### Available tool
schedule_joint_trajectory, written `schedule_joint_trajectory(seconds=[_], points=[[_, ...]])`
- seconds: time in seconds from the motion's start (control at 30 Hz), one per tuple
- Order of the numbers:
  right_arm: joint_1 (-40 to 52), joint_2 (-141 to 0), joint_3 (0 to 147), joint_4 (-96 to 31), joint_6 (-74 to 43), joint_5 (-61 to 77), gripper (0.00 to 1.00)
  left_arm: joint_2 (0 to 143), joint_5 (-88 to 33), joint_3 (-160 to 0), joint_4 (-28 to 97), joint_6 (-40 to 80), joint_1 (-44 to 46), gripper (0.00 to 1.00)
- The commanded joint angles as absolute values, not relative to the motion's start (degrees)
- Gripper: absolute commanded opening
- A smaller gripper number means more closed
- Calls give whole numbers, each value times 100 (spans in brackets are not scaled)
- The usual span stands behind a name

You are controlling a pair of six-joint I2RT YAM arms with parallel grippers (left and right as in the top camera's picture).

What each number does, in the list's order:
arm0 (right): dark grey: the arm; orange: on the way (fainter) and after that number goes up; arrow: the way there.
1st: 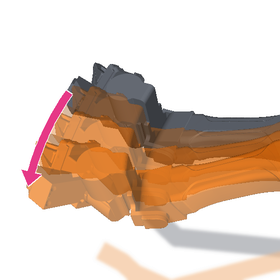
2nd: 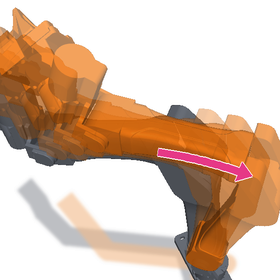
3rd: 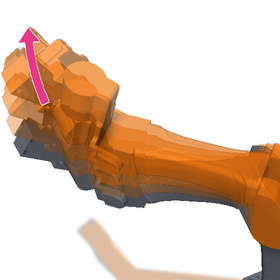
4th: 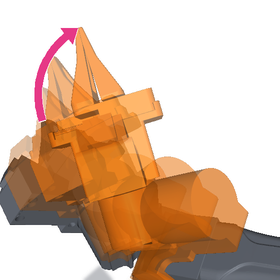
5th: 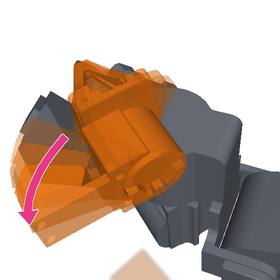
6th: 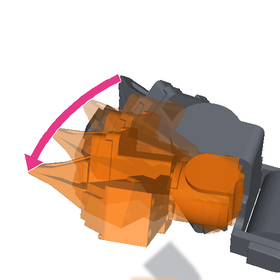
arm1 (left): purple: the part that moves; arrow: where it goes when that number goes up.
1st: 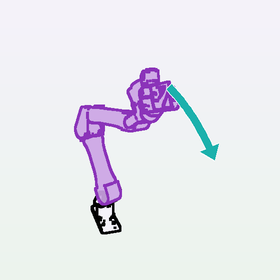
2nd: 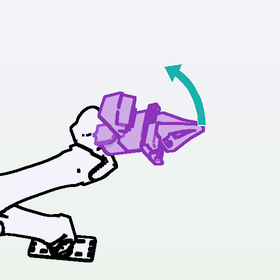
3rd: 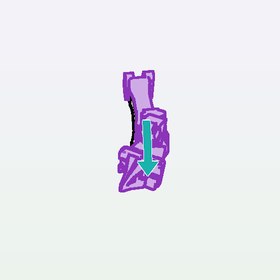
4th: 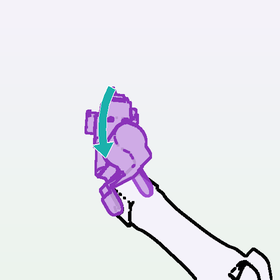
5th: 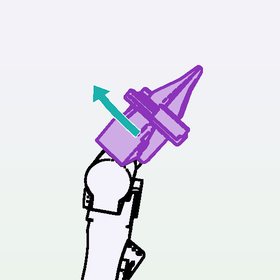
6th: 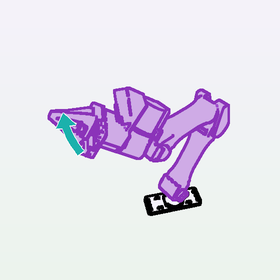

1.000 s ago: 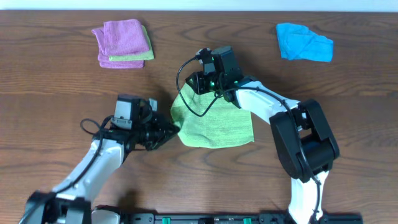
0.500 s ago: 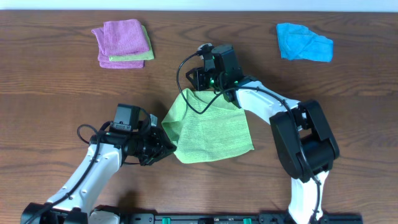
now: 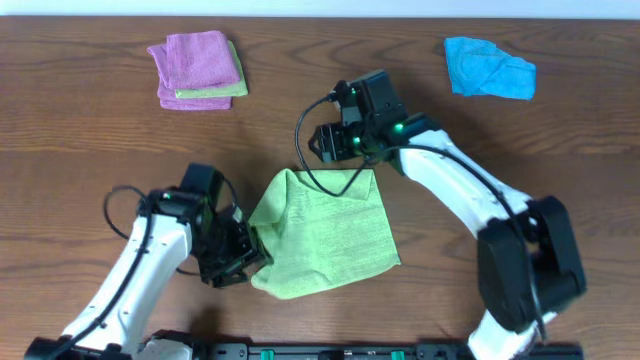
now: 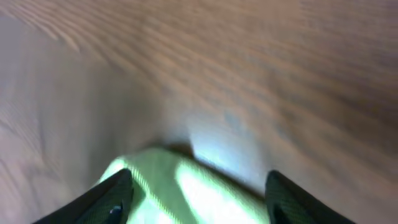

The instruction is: Fold the cloth

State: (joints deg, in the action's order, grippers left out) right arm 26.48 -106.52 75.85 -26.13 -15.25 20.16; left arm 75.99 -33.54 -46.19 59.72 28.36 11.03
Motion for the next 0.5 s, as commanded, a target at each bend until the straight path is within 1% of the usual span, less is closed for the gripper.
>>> schedule_joint_trajectory(seconds=[0.0,0.03,0.17,0.27,0.33,0.4,0.47], points=[[2611,-10339,7618,-3013,-1236,1837,72,7561,-2582,-5070,6086,2526,1094,71],[2611,-10256,7618,-3225,-1166,1839,72,7561,-2543,-5131,6073,2528,1094,74],[2611,-10038,7618,-4077,-989,1872,76,7568,-2502,-5159,5944,2543,1094,77],[2622,-10033,7616,-4534,-482,2534,77,7579,-2484,-5159,5824,2582,1094,78],[2676,-10044,7614,-4501,-303,2943,75,7623,-2390,-5157,5605,2762,1094,78],[2832,-10051,7605,-4215,-314,2941,76,7686,-2270,-5155,5382,2926,1094,75],[3028,-10130,7605,-4029,-440,2969,77,7719,-2012,-5153,5273,3074,1094,65]])
